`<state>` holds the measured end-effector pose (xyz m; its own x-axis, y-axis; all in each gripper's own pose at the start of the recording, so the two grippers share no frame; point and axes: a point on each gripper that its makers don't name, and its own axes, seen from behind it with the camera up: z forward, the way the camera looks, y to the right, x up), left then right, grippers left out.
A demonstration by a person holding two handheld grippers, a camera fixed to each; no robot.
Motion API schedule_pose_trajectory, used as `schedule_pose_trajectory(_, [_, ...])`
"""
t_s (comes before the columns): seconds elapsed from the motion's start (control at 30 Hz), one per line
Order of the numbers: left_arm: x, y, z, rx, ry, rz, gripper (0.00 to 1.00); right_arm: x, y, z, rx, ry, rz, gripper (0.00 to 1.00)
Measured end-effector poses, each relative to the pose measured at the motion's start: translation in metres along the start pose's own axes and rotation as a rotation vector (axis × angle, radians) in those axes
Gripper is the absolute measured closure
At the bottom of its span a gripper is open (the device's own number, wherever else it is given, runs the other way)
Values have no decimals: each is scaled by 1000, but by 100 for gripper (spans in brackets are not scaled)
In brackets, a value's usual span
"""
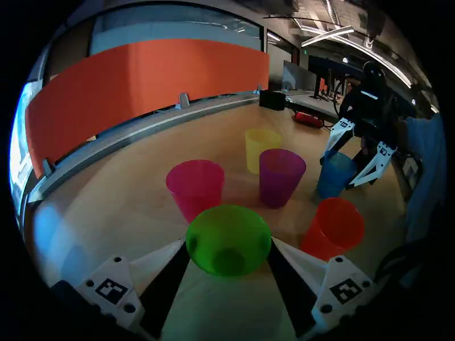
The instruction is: Pour water
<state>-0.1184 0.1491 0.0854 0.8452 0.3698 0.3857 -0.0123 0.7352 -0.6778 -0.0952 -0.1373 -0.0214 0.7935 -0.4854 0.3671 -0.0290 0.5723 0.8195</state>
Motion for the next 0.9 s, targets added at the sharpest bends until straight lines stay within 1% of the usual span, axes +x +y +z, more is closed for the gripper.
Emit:
schedule_pose_trajectory(0.13, [-1, 0, -1, 3, 0, 5, 12, 1, 0, -1, -1, 3, -3, 2])
schedule_pose_trajectory(0.27, [1, -1, -2, 6, 3, 9, 13, 1, -4, -1, 5, 4, -9, 9])
schedule_pose_trajectory(0.47, [8, -2, -10, 16, 26, 7, 12, 3, -6, -3, 4, 13, -10, 9])
schedule_pose_trajectory(0.67, [23, 0, -25, 30, 69, 0, 12, 18, -9, -11, -12, 48, -11, 9])
schedule_pose_trajectory(0.9, [45, 2, -46, 59, 128, 13, 13, 50, -12, -29, -29, 116, -11, 9])
